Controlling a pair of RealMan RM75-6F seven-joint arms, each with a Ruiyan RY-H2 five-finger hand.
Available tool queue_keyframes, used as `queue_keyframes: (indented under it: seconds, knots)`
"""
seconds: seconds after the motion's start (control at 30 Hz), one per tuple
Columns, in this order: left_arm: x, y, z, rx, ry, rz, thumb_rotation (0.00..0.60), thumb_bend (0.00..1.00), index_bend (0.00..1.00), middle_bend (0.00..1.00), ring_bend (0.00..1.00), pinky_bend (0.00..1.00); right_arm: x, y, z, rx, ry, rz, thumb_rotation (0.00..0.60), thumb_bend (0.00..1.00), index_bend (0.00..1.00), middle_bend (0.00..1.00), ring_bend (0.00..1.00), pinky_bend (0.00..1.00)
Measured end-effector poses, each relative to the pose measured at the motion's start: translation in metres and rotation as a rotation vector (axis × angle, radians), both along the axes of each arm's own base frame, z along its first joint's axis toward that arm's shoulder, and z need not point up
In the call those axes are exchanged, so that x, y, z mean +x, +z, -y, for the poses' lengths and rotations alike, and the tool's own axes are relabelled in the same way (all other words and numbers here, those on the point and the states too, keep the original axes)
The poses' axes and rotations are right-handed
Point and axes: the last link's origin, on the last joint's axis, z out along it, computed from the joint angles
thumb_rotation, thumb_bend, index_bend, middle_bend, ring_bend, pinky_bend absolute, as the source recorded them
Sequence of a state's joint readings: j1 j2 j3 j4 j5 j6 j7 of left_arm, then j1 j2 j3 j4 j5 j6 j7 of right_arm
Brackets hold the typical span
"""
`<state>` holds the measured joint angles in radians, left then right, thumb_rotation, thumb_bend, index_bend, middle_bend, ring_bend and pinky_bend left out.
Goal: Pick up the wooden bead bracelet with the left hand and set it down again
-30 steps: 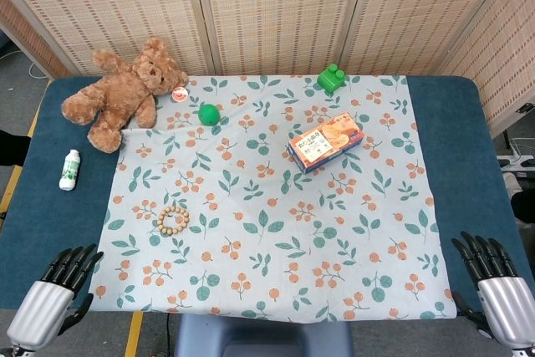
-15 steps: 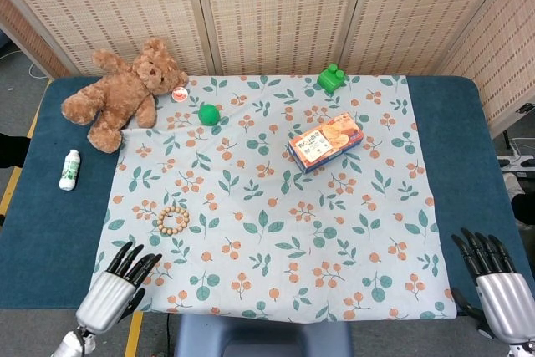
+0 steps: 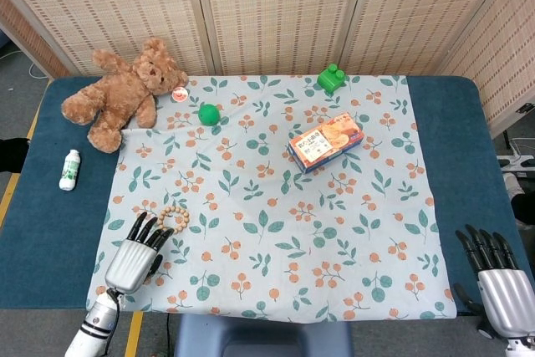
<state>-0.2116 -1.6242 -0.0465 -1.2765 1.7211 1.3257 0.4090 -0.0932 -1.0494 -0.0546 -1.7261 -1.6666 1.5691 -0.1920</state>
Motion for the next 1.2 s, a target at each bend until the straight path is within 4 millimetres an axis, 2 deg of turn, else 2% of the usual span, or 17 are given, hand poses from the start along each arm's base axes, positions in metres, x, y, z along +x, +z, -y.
queue_keyframes:
  seconds: [0.47, 0.6, 0.9, 1.2]
  knots:
    - [-0.009, -0.025, -0.036, 0.033, 0.039, -0.100, 0.600, 0.47, 0.28, 0.26, 0.12, 0.05, -0.004, -0.004, 0.007, 0.004, -0.038, -0.025, 0.600, 0.22, 0.00, 0.00, 0.00, 0.00]
    - [-0.010, -0.031, -0.040, 0.027, 0.032, -0.124, 0.600, 0.47, 0.34, 0.29, 0.12, 0.05, -0.004, -0.006, 0.008, 0.002, -0.036, -0.022, 0.600, 0.22, 0.00, 0.00, 0.00, 0.00]
    - [-0.006, -0.043, -0.043, 0.016, -0.008, -0.212, 0.600, 0.47, 0.36, 0.33, 0.14, 0.05, -0.004, -0.008, 0.009, 0.009, -0.040, -0.024, 0.600, 0.22, 0.00, 0.00, 0.00, 0.00]
    - [-0.005, -0.043, -0.046, 0.018, 0.013, -0.314, 0.600, 0.48, 0.43, 0.40, 0.17, 0.05, -0.003, -0.011, 0.008, 0.052, -0.034, -0.012, 0.600, 0.22, 0.00, 0.00, 0.00, 0.00]
